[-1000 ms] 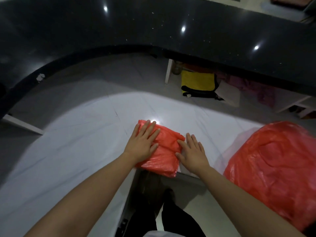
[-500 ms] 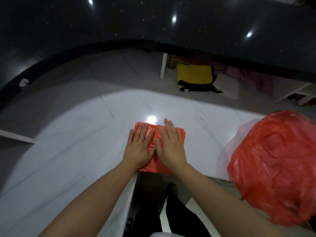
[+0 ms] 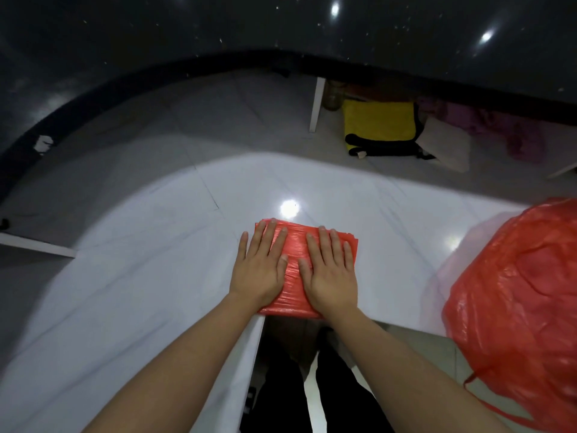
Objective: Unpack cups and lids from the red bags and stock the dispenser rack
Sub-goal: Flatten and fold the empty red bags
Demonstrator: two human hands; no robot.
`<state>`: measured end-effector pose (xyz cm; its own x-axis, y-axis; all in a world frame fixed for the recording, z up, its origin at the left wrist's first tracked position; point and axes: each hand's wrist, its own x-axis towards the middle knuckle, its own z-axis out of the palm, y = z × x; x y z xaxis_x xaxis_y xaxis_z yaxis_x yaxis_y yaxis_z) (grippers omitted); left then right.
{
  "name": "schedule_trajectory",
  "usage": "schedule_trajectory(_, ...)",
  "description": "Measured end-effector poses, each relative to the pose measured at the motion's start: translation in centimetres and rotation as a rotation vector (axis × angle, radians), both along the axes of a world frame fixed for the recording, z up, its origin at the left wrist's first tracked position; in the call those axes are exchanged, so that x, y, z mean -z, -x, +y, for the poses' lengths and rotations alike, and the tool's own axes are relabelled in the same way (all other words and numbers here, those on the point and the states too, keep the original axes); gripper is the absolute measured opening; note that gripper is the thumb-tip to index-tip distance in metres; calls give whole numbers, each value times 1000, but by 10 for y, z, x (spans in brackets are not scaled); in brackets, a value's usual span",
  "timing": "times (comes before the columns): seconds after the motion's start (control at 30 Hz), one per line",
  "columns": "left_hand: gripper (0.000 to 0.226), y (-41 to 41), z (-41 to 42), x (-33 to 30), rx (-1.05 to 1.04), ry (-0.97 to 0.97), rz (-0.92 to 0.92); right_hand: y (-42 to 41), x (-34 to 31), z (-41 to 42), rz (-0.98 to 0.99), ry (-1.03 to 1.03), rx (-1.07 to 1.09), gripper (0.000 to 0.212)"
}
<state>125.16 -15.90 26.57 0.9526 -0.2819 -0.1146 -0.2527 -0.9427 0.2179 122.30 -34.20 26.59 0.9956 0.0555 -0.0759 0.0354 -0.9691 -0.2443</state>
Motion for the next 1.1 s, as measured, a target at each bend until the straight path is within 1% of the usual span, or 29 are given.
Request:
schedule_trajectory(0.23,60,-4,12,-9,-56,-21,56,2,-4,-35,73,11,46,62)
schedule_trajectory(0.33,62,-7,18,-16,-47,-72,93,-1,-7,-54,115,33,-18,63)
schedule_trajectory(0.43,62,-6,17,-28,-101,-81,101,-4,-14,-66,152,4,-58,65)
schedule_trajectory(0.5,62,-2,5,-36,-92,-46,51,-5,-21,-66,118,-27,-49,64)
schedule_trajectory(0.57,63,3,-14,-39,-17,-28,8,-6,-27,-58,54,-23,-85,63)
schedule_trajectory(0.63,63,8,-30,-34,39,-58,6,-6,-29,-41,20,-40,-137,62)
schedule_trajectory(0.7,62,11,-37,-26,38,-104,45,-6,-26,-24,39,-71,-153,61)
schedule_trajectory(0.77,61,14,-34,-18,15,-117,65,-2,-18,-14,79,-51,-169,62)
schedule_trajectory(0.93,60,15,-18,-11,17,-68,11,-2,-5,-27,74,21,-217,61)
schedule_trajectory(1.1,59,10,-10,-13,51,-39,26,-9,-5,-40,67,50,-234,59)
